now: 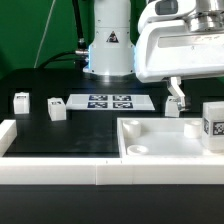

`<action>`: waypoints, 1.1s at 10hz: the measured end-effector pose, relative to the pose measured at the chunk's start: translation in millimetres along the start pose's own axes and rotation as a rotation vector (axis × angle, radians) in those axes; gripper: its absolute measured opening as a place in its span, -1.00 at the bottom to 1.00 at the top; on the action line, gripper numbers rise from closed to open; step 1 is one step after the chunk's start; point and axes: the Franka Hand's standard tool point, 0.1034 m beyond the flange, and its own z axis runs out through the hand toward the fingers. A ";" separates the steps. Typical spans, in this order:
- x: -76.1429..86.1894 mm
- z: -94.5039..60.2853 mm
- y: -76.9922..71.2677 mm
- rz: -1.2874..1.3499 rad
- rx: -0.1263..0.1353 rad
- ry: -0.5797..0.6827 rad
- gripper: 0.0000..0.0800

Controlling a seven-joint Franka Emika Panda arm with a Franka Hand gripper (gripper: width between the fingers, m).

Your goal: Assemble one leg

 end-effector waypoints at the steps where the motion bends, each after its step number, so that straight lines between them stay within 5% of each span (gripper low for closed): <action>1: 0.2 1.6 0.6 0.009 0.010 -0.113 0.62; 5: 1.0 0.3 -3.8 0.023 0.045 -0.436 0.62; 8: 7.8 3.3 -6.6 0.023 0.046 -0.428 0.62; 10: 7.7 3.3 -6.5 0.024 0.046 -0.428 -0.07; 11: 7.8 3.3 -6.5 0.024 0.045 -0.428 -0.07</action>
Offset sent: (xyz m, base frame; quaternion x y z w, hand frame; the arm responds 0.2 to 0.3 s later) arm 0.0090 -0.0082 -0.0025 -0.0351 -0.1295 -0.0181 0.9908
